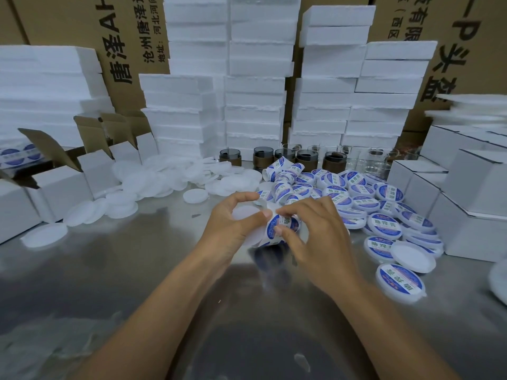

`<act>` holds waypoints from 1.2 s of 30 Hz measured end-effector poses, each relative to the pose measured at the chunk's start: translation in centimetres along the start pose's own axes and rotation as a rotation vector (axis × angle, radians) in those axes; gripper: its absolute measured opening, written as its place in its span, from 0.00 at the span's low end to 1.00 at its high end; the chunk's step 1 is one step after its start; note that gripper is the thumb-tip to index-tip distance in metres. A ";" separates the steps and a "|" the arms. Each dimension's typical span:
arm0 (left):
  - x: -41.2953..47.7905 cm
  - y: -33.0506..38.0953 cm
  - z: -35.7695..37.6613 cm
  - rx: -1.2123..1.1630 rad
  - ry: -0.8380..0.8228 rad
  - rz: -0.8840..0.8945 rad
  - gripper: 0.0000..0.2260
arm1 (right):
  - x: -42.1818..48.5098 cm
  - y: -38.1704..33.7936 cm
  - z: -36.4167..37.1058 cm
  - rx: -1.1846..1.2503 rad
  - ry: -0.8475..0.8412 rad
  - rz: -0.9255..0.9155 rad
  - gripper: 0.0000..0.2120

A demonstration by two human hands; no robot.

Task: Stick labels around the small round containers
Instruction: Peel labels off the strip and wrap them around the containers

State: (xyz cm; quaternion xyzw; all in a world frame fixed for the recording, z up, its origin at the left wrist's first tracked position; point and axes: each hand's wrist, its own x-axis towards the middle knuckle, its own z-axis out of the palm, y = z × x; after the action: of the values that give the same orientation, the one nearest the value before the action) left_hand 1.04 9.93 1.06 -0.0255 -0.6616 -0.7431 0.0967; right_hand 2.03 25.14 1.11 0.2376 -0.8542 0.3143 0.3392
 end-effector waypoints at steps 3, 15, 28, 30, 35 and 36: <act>0.1 -0.1 0.0 0.029 0.016 0.002 0.13 | 0.0 0.1 0.0 0.002 -0.009 0.013 0.08; 0.9 -0.7 -0.3 0.050 0.174 -0.009 0.10 | 0.0 -0.3 -0.5 -0.017 -0.059 -0.028 0.04; 0.9 -0.5 -0.4 -0.007 0.177 -0.061 0.03 | 1.4 -1.8 -2.0 0.845 0.113 0.445 0.05; 0.9 0.0 -0.2 -0.075 0.176 -0.086 0.07 | 1.6 -1.6 -2.2 0.987 0.136 0.534 0.12; 1.1 0.9 -0.1 -0.427 0.154 -0.120 0.19 | 1.8 -1.7 -1.9 1.153 -0.006 0.619 0.12; 1.0 1.0 -0.1 -0.466 0.121 -0.111 0.20 | 1.8 -1.9 -1.9 1.177 -0.043 0.614 0.09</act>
State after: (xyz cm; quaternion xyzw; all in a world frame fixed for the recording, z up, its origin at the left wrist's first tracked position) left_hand 0.26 9.57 2.17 0.0341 -0.4658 -0.8800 0.0866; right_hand 2.84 24.82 4.17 0.1354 -0.5755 0.8060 0.0306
